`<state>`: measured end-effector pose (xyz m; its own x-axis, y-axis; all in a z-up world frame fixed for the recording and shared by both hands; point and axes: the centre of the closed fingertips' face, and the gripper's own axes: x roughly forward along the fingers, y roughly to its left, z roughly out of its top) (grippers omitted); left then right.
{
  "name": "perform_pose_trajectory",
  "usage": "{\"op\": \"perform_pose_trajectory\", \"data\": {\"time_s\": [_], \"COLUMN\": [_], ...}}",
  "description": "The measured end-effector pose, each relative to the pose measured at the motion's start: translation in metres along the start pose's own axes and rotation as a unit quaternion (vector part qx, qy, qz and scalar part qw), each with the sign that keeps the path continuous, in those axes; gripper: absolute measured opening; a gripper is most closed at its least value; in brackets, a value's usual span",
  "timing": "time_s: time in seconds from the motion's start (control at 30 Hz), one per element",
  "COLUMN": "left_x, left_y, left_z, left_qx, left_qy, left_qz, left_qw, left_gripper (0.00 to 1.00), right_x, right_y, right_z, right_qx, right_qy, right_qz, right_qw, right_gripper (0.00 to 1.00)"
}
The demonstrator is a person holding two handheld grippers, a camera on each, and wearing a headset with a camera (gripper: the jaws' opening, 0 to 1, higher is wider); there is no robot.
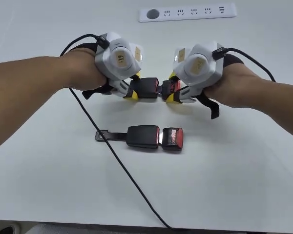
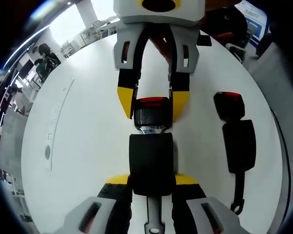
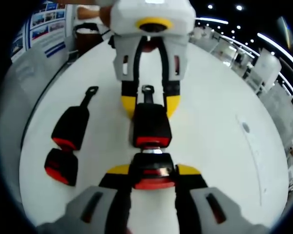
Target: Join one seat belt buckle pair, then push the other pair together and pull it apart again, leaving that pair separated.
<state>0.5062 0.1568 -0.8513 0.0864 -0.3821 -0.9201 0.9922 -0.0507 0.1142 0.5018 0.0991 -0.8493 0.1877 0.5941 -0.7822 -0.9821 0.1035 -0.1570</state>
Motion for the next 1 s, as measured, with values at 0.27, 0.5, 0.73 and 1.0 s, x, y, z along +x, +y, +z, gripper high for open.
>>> {"op": "perform_pose_trajectory", "data": {"time_s": [0.27, 0.5, 0.73, 1.0], "left_x": [0.0, 0.001, 0.0, 0.0], "left_y": [0.0, 0.003, 0.002, 0.001], "left_z": [0.0, -0.003, -0.004, -0.003], "left_qx": [0.004, 0.003, -0.003, -0.004], "left_qy": [0.005, 0.002, -0.001, -0.002], "left_qz": [-0.003, -0.002, -0.002, -0.001], "left_qw": [1.0, 1.0, 1.0, 1.0], "left_gripper": [0.31, 0.31, 0.31, 0.31], "right_x": [0.001, 0.002, -0.004, -0.014], "right_y": [-0.002, -0.002, -0.003, -0.002], "right_z": [0.0, 0.002, -0.004, -0.017], "right_qx": [0.005, -0.001, -0.014, -0.016], "right_qy": [0.003, 0.005, 0.008, 0.006], "right_qz": [-0.004, -0.003, 0.002, 0.006], "right_qw": [1.0, 1.0, 0.9999, 0.9998], "right_gripper": [0.31, 0.31, 0.31, 0.32]}}
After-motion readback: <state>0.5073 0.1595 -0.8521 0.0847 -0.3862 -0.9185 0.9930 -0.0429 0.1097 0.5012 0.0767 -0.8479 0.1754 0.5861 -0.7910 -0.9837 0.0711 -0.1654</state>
